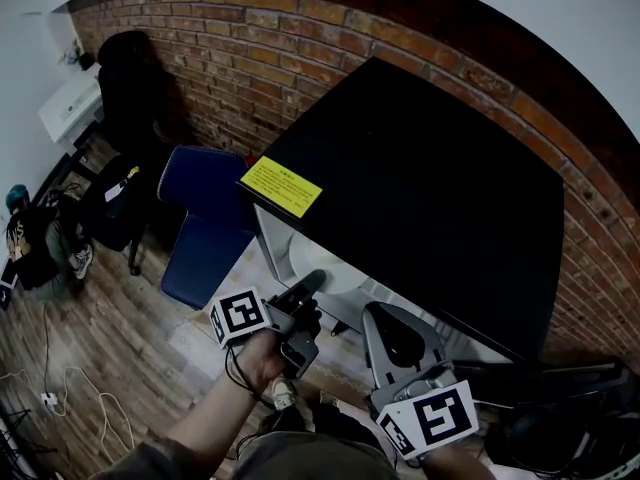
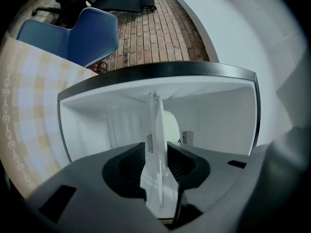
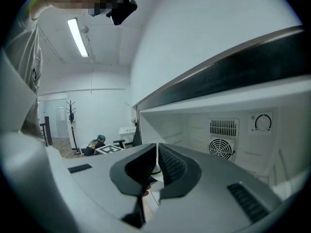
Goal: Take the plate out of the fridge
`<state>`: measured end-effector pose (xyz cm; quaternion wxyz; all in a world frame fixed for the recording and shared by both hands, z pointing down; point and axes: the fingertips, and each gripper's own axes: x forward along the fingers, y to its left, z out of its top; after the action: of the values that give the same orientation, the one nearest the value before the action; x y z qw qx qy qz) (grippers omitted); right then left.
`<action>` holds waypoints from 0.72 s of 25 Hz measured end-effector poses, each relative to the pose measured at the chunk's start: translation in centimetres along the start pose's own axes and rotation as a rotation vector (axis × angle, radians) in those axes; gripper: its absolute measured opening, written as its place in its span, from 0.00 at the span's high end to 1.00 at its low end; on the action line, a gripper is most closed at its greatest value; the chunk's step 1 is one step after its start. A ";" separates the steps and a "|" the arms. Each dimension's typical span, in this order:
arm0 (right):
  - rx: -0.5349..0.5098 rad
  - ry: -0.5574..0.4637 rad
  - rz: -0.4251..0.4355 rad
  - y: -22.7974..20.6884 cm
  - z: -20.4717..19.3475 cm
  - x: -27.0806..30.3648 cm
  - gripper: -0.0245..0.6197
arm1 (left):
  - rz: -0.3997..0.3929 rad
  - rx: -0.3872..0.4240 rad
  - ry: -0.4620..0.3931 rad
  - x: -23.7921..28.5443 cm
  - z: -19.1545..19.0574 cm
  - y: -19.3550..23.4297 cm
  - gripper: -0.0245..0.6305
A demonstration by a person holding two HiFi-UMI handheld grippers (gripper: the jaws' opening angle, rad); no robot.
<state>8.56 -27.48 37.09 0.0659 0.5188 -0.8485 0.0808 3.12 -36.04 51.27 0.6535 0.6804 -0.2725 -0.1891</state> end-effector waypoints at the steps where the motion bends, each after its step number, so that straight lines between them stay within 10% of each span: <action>1: 0.003 0.000 -0.001 -0.1 -0.1 0.0 0.91 | -0.008 -0.009 0.002 0.1 -0.1 -0.1 0.76; 18: -0.002 -0.042 0.011 1.0 0.9 -0.7 0.91 | 0.029 -0.092 -0.024 -1.4 -0.3 -1.1 0.89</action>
<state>7.97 -26.66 35.98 0.0484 0.5157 -0.8526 0.0695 2.37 -34.97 50.05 0.6833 0.6434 -0.2813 -0.1999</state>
